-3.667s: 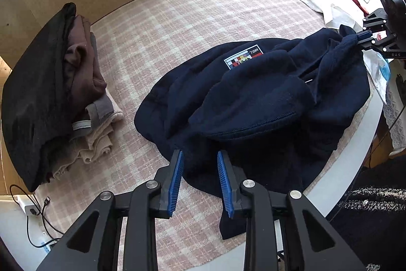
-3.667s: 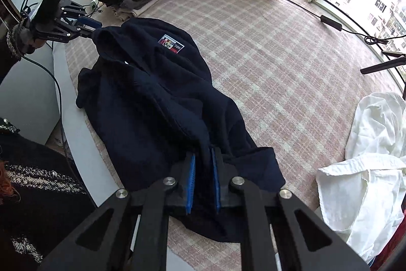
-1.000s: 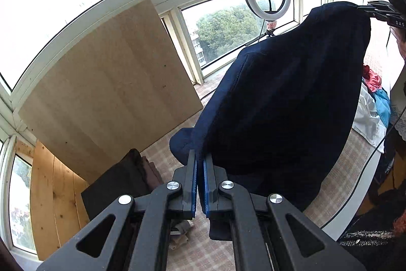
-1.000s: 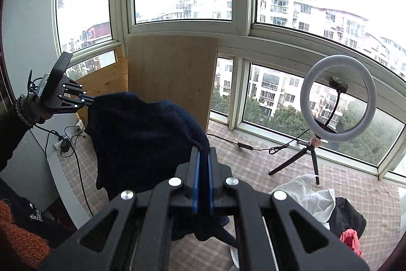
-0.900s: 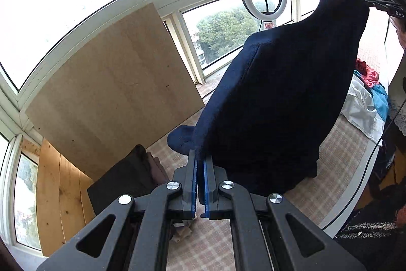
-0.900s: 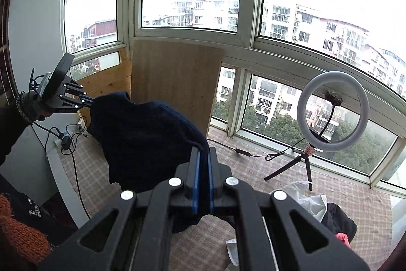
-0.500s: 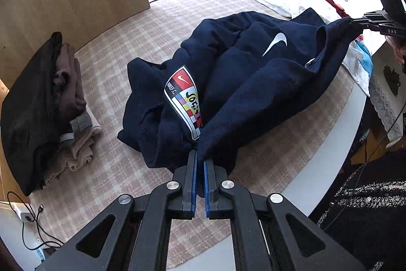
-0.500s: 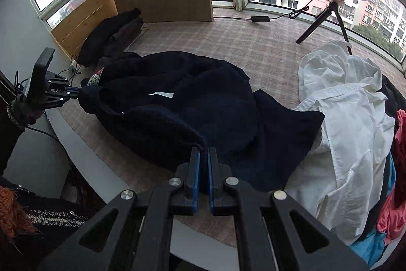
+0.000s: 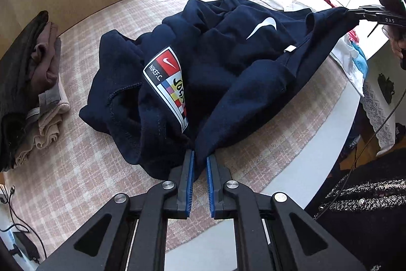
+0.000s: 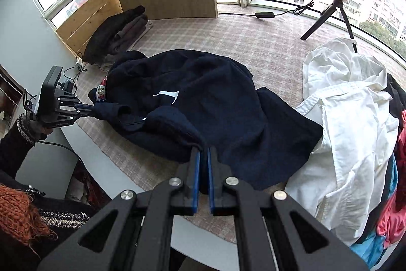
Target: Fold clothes
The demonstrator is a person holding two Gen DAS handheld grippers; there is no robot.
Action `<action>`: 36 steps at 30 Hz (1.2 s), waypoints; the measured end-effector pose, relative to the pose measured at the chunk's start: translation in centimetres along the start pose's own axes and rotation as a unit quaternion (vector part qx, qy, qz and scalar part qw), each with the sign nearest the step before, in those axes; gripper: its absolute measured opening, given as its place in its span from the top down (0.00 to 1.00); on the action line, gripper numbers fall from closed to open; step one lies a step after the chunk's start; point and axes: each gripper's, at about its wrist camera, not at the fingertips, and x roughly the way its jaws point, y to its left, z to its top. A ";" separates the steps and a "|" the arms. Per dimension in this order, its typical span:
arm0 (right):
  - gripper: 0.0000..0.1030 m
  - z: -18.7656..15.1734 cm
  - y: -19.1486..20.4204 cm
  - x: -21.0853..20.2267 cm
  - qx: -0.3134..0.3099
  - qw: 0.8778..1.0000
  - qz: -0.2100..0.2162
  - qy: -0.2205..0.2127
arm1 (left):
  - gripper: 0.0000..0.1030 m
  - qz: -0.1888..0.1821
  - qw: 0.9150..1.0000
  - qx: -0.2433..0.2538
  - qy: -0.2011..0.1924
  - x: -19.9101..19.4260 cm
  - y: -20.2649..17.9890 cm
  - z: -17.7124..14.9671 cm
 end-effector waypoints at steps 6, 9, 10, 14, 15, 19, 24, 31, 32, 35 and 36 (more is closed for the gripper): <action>0.95 0.5 0.5 -2.4 -0.005 1.000 -0.001 -0.026 | 0.97 0.034 0.994 -0.071 -0.071 -7.5 -0.9 -1.0; 0.95 0.9 0.9 -4.5 -0.009 0.998 0.005 -0.061 | 0.97 0.048 0.987 -0.094 -0.122 -12.4 0.0 -0.5; 0.95 1.4 0.7 -4.7 -0.011 0.998 0.003 -0.068 | 0.97 0.055 0.985 -0.096 -0.135 -13.3 0.5 0.2; 0.95 6.2 -0.2 -4.0 -0.033 0.994 -0.017 -0.102 | 0.97 0.105 0.974 -0.100 -0.176 -14.5 5.0 6.8; 0.95 8.2 -0.1 -4.4 -0.038 0.992 -0.023 -0.117 | 0.97 0.112 0.970 -0.107 -0.189 -15.4 6.0 8.6; 0.95 15.7 1.6 -10.0 -0.065 0.977 -0.053 -0.196 | 0.97 0.159 0.945 -0.104 -0.265 -22.5 7.9 15.3; 0.95 19.7 6.6 -23.5 -0.124 0.936 -0.101 -0.313 | 0.97 0.200 0.905 -0.074 -0.369 -36.1 6.6 17.9; 0.95 18.0 13.6 -35.8 -0.171 0.881 -0.148 -0.415 | 0.97 0.251 0.852 -0.025 -0.460 -48.3 1.6 16.4; 0.95 17.6 14.3 -36.9 -0.174 0.876 -0.150 -0.424 | 0.97 0.253 0.848 -0.024 -0.465 -49.3 1.2 16.2; 0.95 16.8 15.9 -39.5 -0.184 0.863 -0.161 -0.441 | 0.97 0.262 0.842 -0.016 -0.472 -51.4 0.4 16.1; 0.95 16.7 16.4 -40.2 -0.188 0.859 -0.167 -0.445 | 0.97 0.267 0.840 -0.012 -0.472 -52.0 0.1 16.1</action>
